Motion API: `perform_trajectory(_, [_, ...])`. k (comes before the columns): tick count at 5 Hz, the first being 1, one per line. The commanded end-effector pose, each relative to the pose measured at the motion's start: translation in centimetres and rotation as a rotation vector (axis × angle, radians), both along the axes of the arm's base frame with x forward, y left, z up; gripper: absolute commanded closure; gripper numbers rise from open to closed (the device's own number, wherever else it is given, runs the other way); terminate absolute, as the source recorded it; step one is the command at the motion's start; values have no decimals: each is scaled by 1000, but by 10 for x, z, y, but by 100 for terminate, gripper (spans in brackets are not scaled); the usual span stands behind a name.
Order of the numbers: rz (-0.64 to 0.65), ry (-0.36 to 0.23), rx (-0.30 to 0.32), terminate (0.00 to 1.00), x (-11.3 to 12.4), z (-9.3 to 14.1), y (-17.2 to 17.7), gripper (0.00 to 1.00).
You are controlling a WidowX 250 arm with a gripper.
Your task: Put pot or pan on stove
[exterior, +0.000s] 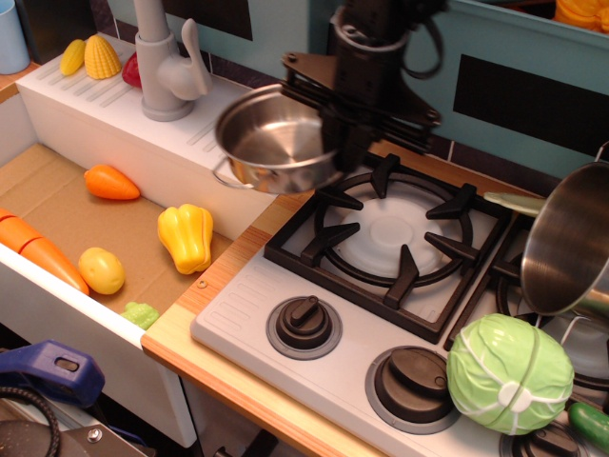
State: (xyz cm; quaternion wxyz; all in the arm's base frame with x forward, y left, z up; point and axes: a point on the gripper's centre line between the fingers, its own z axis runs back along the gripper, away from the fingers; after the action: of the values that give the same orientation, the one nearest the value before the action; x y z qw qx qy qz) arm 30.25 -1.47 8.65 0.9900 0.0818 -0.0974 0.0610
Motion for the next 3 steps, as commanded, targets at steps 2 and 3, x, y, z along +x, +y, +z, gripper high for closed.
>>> perform_trajectory(2, [2, -108, -118, 0, 31, 11, -45, 100])
perform_trajectory(3, [30, -125, -171, 0, 33, 5, -51, 100])
